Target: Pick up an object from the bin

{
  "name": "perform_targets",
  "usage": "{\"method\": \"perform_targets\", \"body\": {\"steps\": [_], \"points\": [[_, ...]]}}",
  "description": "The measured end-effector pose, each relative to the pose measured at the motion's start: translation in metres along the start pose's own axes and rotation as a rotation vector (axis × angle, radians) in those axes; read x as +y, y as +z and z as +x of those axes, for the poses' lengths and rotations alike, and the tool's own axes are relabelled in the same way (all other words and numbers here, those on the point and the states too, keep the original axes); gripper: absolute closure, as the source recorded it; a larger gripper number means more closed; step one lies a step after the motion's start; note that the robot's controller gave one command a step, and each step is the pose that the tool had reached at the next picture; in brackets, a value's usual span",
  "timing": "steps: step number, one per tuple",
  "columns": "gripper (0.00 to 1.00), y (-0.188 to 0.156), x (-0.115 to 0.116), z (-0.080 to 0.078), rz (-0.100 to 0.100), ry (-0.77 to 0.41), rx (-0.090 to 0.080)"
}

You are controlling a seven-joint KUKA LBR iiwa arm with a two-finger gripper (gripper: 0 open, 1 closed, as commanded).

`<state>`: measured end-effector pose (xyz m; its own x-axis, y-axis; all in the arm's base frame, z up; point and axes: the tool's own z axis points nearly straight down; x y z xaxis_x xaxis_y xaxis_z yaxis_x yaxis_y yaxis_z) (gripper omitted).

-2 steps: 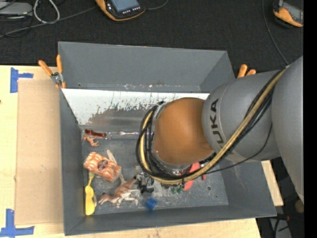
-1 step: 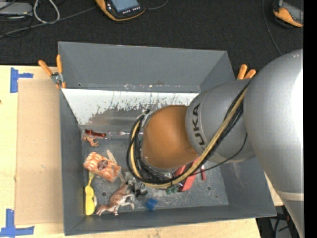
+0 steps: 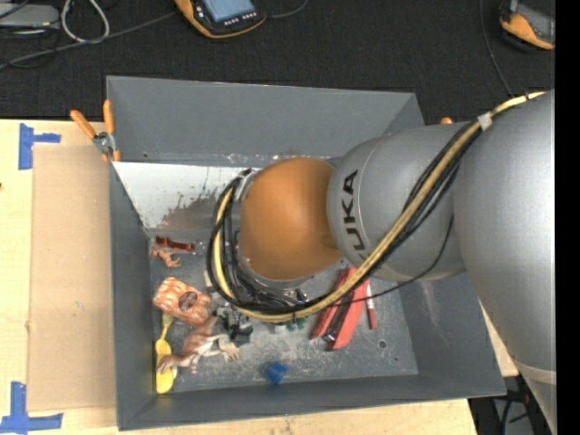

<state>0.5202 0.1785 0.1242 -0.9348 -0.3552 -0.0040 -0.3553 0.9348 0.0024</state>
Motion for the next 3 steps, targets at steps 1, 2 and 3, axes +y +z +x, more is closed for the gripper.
{"method": "perform_targets", "body": {"steps": [1,2,3], "points": [[1.00,-0.046,-0.008,0.013,-0.001,-0.229,0.003],[1.00,-0.058,-0.010,0.008,-0.002,-0.127,-0.005],[1.00,-0.094,-0.012,0.008,-0.001,-0.110,-0.001]]}}
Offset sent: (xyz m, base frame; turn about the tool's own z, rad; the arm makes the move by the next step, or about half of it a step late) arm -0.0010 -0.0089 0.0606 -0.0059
